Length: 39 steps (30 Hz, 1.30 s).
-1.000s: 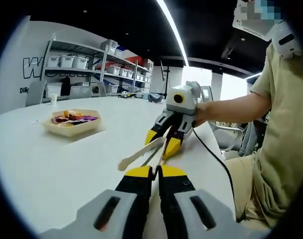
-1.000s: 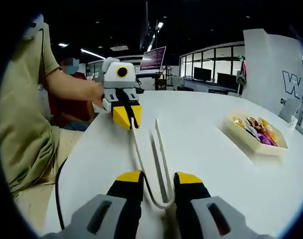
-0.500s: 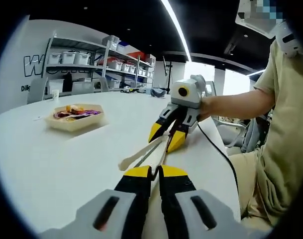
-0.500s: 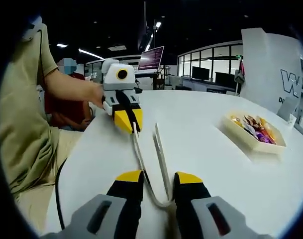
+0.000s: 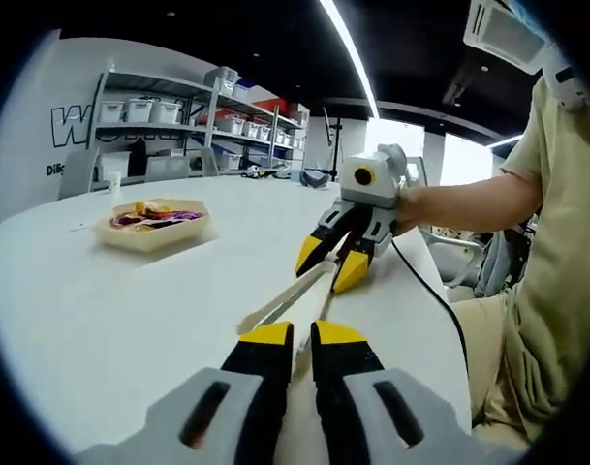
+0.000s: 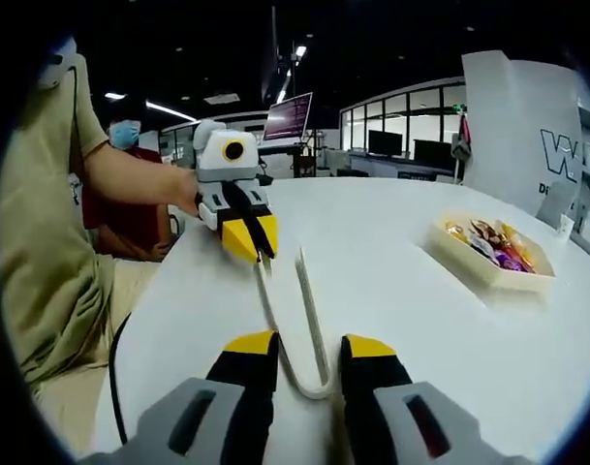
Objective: Place the target food into the container with the food tongs after gripping and lifting it, then release it inside without dropping or visibly crushing the food.
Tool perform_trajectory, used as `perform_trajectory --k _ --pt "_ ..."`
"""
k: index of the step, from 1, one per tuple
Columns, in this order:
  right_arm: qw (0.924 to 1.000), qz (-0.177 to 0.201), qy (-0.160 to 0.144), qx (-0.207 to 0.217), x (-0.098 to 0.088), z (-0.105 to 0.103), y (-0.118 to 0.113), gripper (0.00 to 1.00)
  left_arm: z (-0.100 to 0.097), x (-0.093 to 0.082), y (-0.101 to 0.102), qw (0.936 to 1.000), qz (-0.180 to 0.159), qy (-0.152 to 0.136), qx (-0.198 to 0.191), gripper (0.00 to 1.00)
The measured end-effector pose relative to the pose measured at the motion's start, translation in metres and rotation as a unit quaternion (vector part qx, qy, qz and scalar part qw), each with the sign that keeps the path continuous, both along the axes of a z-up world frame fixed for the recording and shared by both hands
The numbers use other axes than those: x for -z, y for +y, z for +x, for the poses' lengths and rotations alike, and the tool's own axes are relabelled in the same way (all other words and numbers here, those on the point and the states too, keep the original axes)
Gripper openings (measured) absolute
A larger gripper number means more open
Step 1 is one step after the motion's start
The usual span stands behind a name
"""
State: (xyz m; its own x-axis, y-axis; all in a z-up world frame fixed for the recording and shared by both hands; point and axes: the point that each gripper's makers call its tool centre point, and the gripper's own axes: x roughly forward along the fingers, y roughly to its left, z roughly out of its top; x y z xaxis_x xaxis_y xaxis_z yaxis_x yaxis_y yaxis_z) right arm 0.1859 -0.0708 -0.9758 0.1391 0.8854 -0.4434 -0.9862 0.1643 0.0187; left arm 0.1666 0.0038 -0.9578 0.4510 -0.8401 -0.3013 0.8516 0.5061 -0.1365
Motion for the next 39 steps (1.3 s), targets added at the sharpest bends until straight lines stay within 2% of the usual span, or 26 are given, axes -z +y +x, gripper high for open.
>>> perform_trajectory --k 10,18,21,22,26,29,32,35,39 --pt "0.9997 0.014 0.006 0.021 -0.005 0.003 -0.002 0.25 0.003 -0.004 0.003 0.9998 -0.010 -0.004 -0.015 0.09" --pt "0.9979 0.035 0.011 0.054 -0.011 0.005 -0.010 0.25 0.001 -0.014 0.004 0.9989 -0.025 -0.021 -0.033 0.09" --pt "0.9956 0.056 0.010 0.075 -0.020 0.009 -0.014 0.23 0.001 -0.022 0.005 0.9980 -0.040 -0.024 -0.043 0.10" --pt "0.9938 0.070 0.017 0.085 -0.026 0.009 -0.015 0.23 0.001 -0.029 0.004 0.9968 -0.057 -0.030 -0.048 0.10" --pt "0.9912 0.084 0.010 0.102 -0.040 0.006 -0.022 0.22 -0.006 -0.050 -0.003 0.9924 -0.104 -0.046 -0.046 0.10" --pt "0.9827 0.125 0.008 0.136 -0.062 0.006 -0.030 0.21 -0.013 -0.064 -0.011 0.9869 -0.146 -0.051 -0.047 0.10" --pt "0.9716 0.165 0.016 0.169 -0.083 0.006 -0.041 0.20 -0.022 -0.080 -0.020 0.9772 -0.201 -0.051 -0.044 0.09" --pt "0.9622 0.187 0.007 0.198 -0.103 0.008 -0.059 0.20 -0.032 -0.088 -0.030 0.9694 -0.237 -0.049 -0.038 0.08" --pt "0.9489 0.212 -0.008 0.234 -0.129 0.006 -0.081 0.20 -0.044 -0.089 -0.042 0.9637 -0.261 -0.046 -0.029 0.05"
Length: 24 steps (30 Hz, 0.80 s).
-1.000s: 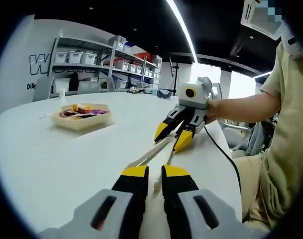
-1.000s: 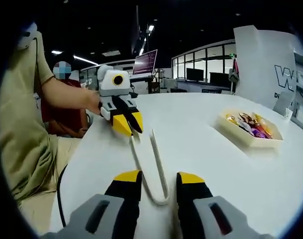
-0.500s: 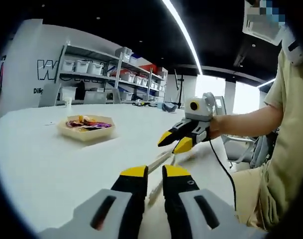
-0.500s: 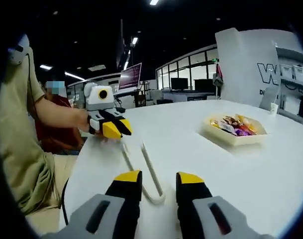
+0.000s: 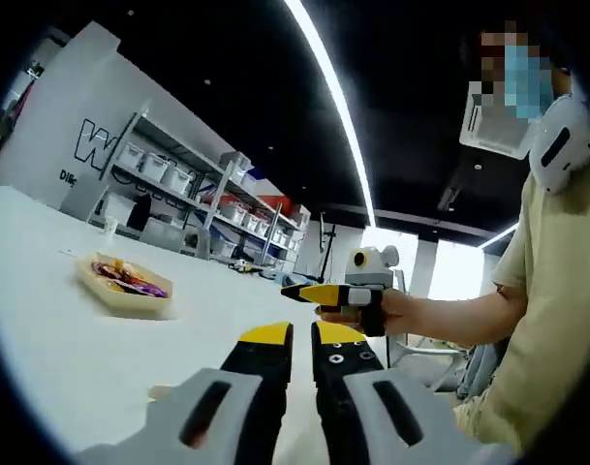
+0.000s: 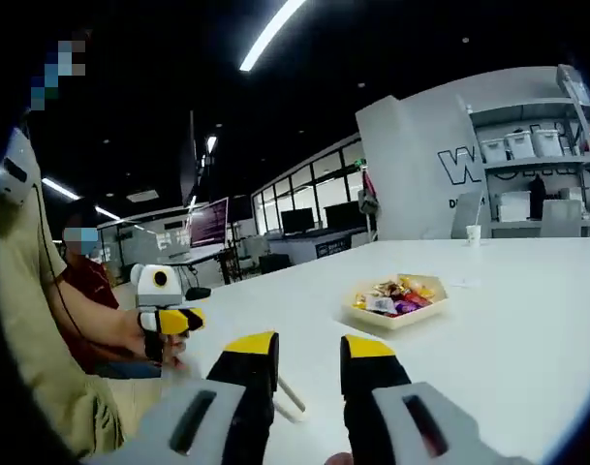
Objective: Place the target food into the container with the food tongs after gripping and lifting it, then release it inside without dropping or visibly crushing the food.
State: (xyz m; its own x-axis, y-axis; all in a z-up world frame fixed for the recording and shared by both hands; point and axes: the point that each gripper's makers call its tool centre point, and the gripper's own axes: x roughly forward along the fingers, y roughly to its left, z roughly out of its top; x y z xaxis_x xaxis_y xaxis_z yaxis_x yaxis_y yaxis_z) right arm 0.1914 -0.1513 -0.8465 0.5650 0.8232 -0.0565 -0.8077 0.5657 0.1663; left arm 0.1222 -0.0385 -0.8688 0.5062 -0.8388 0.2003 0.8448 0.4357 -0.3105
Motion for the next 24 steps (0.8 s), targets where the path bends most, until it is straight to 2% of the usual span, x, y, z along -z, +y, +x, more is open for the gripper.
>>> perform_trajectory --k 1,5,6,7,10,13,17,19,21,23,24 --pt "1.0000 -0.002 -0.001 0.009 -0.006 -0.003 -0.008 0.20 -0.004 0.001 -0.005 1.0000 -0.008 0.004 0.001 0.04" --pt "0.9990 0.010 -0.016 0.039 -0.033 -0.013 -0.035 0.23 -0.024 0.000 -0.024 0.9997 -0.014 -0.009 0.018 0.01" --pt "0.9980 0.002 -0.032 0.055 -0.042 -0.014 -0.045 0.24 -0.028 0.000 -0.028 0.9996 -0.016 -0.009 0.022 0.01" --pt "0.9975 0.000 -0.035 0.061 -0.045 -0.015 -0.050 0.24 -0.030 0.001 -0.030 0.9995 -0.016 -0.008 0.025 0.01" --pt "0.9933 -0.005 -0.057 0.100 -0.068 -0.024 -0.080 0.25 -0.042 0.001 -0.045 0.9992 -0.015 -0.013 0.033 0.00" --pt "0.9885 -0.018 -0.073 0.131 -0.080 -0.029 -0.102 0.24 -0.055 -0.001 -0.058 0.9988 -0.018 -0.015 0.043 0.00" --pt "0.9814 -0.019 -0.082 0.172 -0.100 -0.039 -0.141 0.26 -0.074 0.008 -0.076 0.9983 -0.004 -0.019 0.055 0.00" --pt "0.9807 -0.019 -0.081 0.177 -0.108 -0.046 -0.156 0.27 -0.081 0.016 -0.084 0.9980 0.017 -0.025 0.055 0.00" --pt "0.9751 -0.039 -0.087 0.201 -0.115 -0.051 -0.179 0.25 -0.090 0.020 -0.092 0.9974 0.025 -0.027 0.063 0.00" --pt "0.9747 -0.042 -0.090 0.201 -0.122 -0.055 -0.191 0.25 -0.095 0.024 -0.096 0.9960 0.050 -0.041 0.062 0.00" --pt "0.9697 -0.054 -0.097 0.218 -0.126 -0.056 -0.207 0.24 -0.099 0.025 -0.099 0.9957 0.053 -0.039 0.064 0.00"
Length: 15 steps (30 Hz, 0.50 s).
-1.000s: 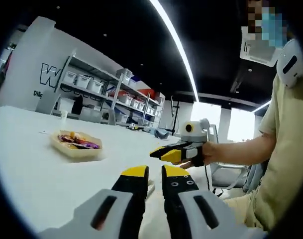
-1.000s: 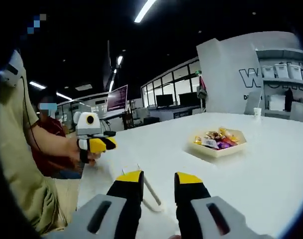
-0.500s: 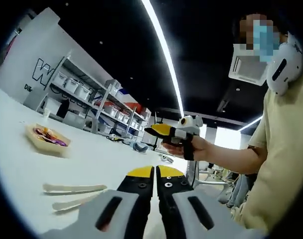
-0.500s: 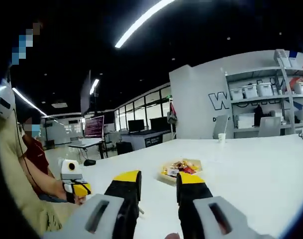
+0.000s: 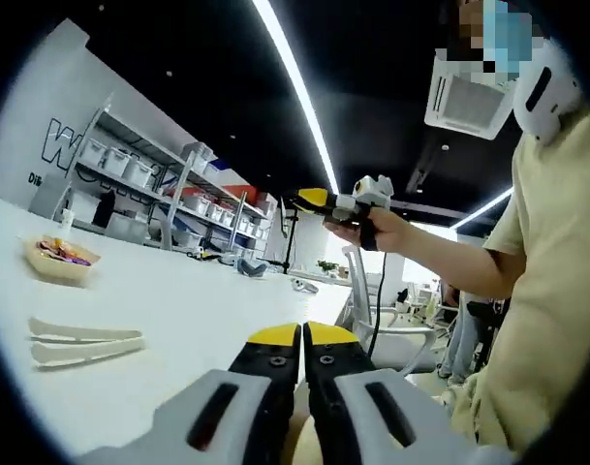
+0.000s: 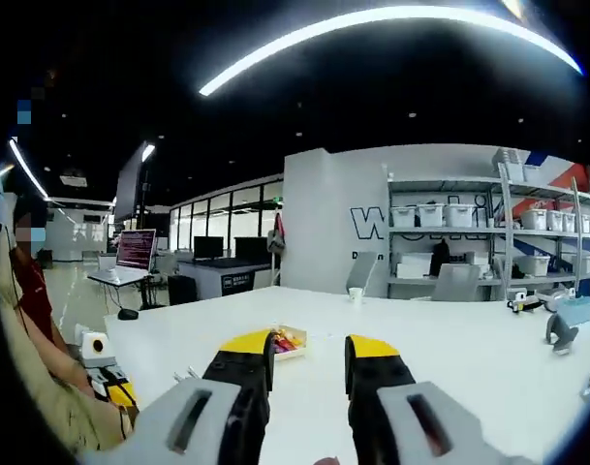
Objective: Place the target food into the container with the food tongs after gripping and lifting it, then release it inside without dropping or visibly crushing the food.
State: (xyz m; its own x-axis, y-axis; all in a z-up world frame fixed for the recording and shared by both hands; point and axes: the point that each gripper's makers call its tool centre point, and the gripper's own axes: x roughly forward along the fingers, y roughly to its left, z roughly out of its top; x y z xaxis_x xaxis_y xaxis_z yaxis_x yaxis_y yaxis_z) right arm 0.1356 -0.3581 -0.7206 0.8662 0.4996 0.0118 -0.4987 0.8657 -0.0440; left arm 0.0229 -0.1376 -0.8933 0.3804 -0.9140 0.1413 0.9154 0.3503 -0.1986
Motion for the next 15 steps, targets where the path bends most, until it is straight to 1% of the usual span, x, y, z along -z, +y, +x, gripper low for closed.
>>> perform_trajectory --k 1,3,4,6,7,8,9,10,11,12,13,14,15 --pt "1.0000 -0.001 -0.002 0.005 -0.004 -0.003 -0.009 0.24 -0.003 -0.001 -0.001 1.0000 0.002 -0.003 0.000 0.00" --pt "1.0000 -0.002 -0.005 0.008 -0.009 -0.006 -0.019 0.24 -0.007 -0.001 -0.002 0.9999 0.010 -0.011 0.004 0.00" --pt "0.9995 -0.018 -0.005 0.024 -0.009 -0.006 -0.030 0.24 -0.009 0.001 -0.002 0.9995 0.024 -0.018 0.002 0.00" --pt "0.9996 -0.016 -0.005 0.024 -0.013 -0.009 -0.039 0.25 -0.015 0.005 -0.003 0.9982 0.050 -0.030 0.013 0.00" --pt "0.9991 -0.019 -0.004 0.037 -0.015 -0.012 -0.050 0.25 -0.019 0.010 -0.002 0.9962 0.074 -0.044 0.015 0.00" --pt "0.9988 -0.025 -0.002 0.041 -0.014 -0.014 -0.055 0.25 -0.021 0.013 -0.002 0.9951 0.085 -0.047 0.017 0.00" --pt "0.9986 -0.023 0.002 0.046 -0.013 -0.015 -0.061 0.25 -0.021 0.014 0.002 0.9954 0.085 -0.042 0.012 0.00" --pt "0.9984 -0.021 0.010 0.051 -0.011 -0.017 -0.064 0.25 -0.021 0.013 0.005 0.9956 0.083 -0.041 0.010 0.00" --pt "0.9982 -0.026 0.011 0.054 -0.010 -0.018 -0.067 0.25 -0.022 0.013 0.008 0.9954 0.085 -0.043 0.008 0.00" --pt "0.9973 -0.039 0.011 0.062 -0.008 -0.019 -0.071 0.26 -0.022 0.015 0.012 0.9945 0.095 -0.042 0.005 0.01" --pt "0.9967 -0.045 0.018 0.065 -0.004 -0.018 -0.075 0.26 -0.023 0.018 0.017 0.9935 0.105 -0.042 0.002 0.02" --pt "0.9965 -0.047 0.018 0.066 -0.003 -0.019 -0.077 0.27 -0.025 0.019 0.025 0.9936 0.106 -0.039 -0.002 0.02" --pt "0.9963 -0.044 0.024 0.070 0.000 -0.017 -0.081 0.27 -0.028 0.017 0.035 0.9954 0.094 -0.015 -0.010 0.03"
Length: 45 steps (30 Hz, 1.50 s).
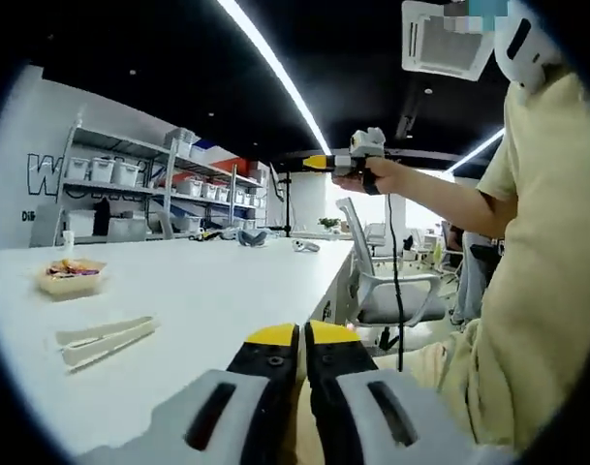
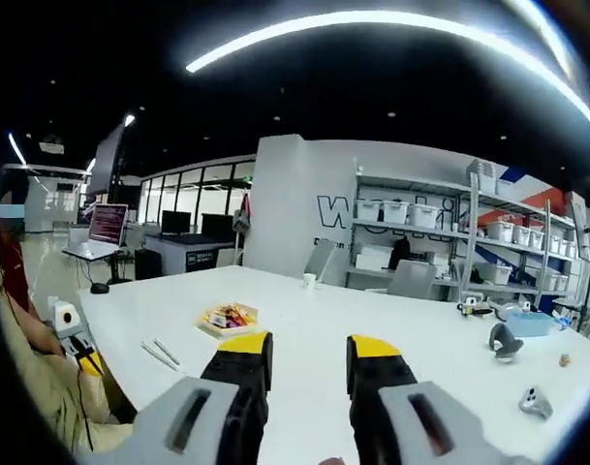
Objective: Place the target food into the container with the food tongs after gripping and lifting it, then release it inside without dropping or visibly crushing the food.
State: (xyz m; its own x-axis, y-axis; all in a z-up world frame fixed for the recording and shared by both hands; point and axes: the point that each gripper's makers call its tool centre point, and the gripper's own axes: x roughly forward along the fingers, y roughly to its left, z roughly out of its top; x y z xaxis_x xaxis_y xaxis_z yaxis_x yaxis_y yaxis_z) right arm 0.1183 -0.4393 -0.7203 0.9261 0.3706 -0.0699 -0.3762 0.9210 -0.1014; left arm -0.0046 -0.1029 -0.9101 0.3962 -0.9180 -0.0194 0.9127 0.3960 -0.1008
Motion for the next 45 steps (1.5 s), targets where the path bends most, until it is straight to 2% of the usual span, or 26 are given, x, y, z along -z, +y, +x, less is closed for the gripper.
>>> perform_trajectory --k 1,2,3,5,6,8,9,10,12,14,15,16,19,20,22,25,26,28,33,37,40,45 --pt "0.9998 -0.010 0.011 0.010 0.005 0.001 -0.006 0.28 -0.005 -0.004 0.007 1.0000 -0.003 -0.003 0.003 0.05" --pt "0.9997 -0.013 0.015 0.016 0.007 0.002 -0.009 0.29 -0.009 -0.005 0.012 1.0000 -0.004 0.004 0.002 0.05" --pt "0.9990 -0.028 0.025 0.023 0.013 0.003 -0.011 0.29 -0.019 -0.007 0.017 0.9996 -0.006 0.029 0.004 0.04" --pt "0.9964 -0.062 0.039 0.043 0.022 0.006 -0.018 0.32 -0.029 -0.016 0.022 0.9992 -0.019 0.035 0.004 0.02" --pt "0.9971 -0.056 0.036 0.037 0.024 0.007 -0.011 0.33 -0.033 -0.023 0.025 0.9985 -0.036 0.042 -0.001 0.01" --pt "0.9982 -0.042 0.039 0.020 0.032 0.008 0.004 0.33 -0.024 -0.031 0.034 0.9974 -0.055 0.035 -0.031 0.00" --pt "0.9982 -0.042 0.039 0.019 0.037 0.010 0.009 0.35 -0.012 -0.037 0.039 0.9961 -0.066 0.032 -0.049 0.00" --pt "0.9986 -0.036 0.036 0.015 0.042 0.013 0.018 0.36 -0.003 -0.040 0.043 0.9952 -0.069 0.027 -0.063 0.00" --pt "0.9989 -0.022 0.041 0.007 0.051 0.017 0.032 0.37 0.024 -0.047 0.055 0.9928 -0.045 -0.014 -0.110 0.01" --pt "0.9991 -0.015 0.039 0.000 0.061 0.021 0.051 0.37 0.041 -0.060 0.061 0.9903 -0.059 -0.019 -0.124 0.01" --pt "0.9989 -0.018 0.043 -0.009 0.068 0.022 0.061 0.38 0.049 -0.064 0.065 0.9887 -0.055 -0.027 -0.137 0.04" --pt "0.9984 -0.019 0.051 -0.017 0.076 0.025 0.072 0.38 0.059 -0.065 0.070 0.9867 -0.038 -0.036 -0.154 0.08" --pt "0.9972 -0.017 0.062 -0.039 0.092 0.031 0.098 0.38 0.076 -0.069 0.080 0.9824 -0.026 -0.029 -0.182 0.21" --pt "0.9967 -0.013 0.066 -0.046 0.098 0.032 0.111 0.39 0.080 -0.072 0.083 0.9809 -0.018 -0.047 -0.188 0.24" --pt "0.9959 -0.017 0.071 -0.054 0.105 0.032 0.126 0.40 0.088 -0.066 0.092 0.9766 0.001 -0.039 -0.211 0.29" --pt "0.9943 -0.018 0.078 -0.071 0.117 0.031 0.153 0.41 0.096 -0.054 0.101 0.9724 0.014 -0.010 -0.233 0.44" --pt "0.9938 -0.018 0.080 -0.074 0.120 0.031 0.158 0.42 0.097 -0.052 0.104 0.9712 0.015 -0.012 -0.237 0.48" --pt "0.9929 -0.018 0.087 -0.079 0.127 0.032 0.170 0.44 0.100 -0.049 0.110 0.9686 0.019 -0.011 -0.248 0.50" --pt "0.9920 -0.025 0.092 -0.083 0.141 0.035 0.192 0.47 0.106 -0.044 0.120 0.9647 0.020 0.005 -0.263 0.63" --pt "0.9913 -0.015 0.100 -0.084 0.149 0.040 0.205 0.50 0.115 -0.046 0.131 0.9585 0.031 -0.008 -0.283 0.76" --pt "0.9915 -0.012 0.101 -0.081 0.155 0.043 0.216 0.52 0.124 -0.042 0.139 0.9532 0.043 0.006 -0.299 0.85" --pt "0.9902 -0.009 0.111 -0.083 0.168 0.047 0.234 0.59 0.132 -0.040 0.147 0.9477 0.045 0.016 -0.316 0.92"
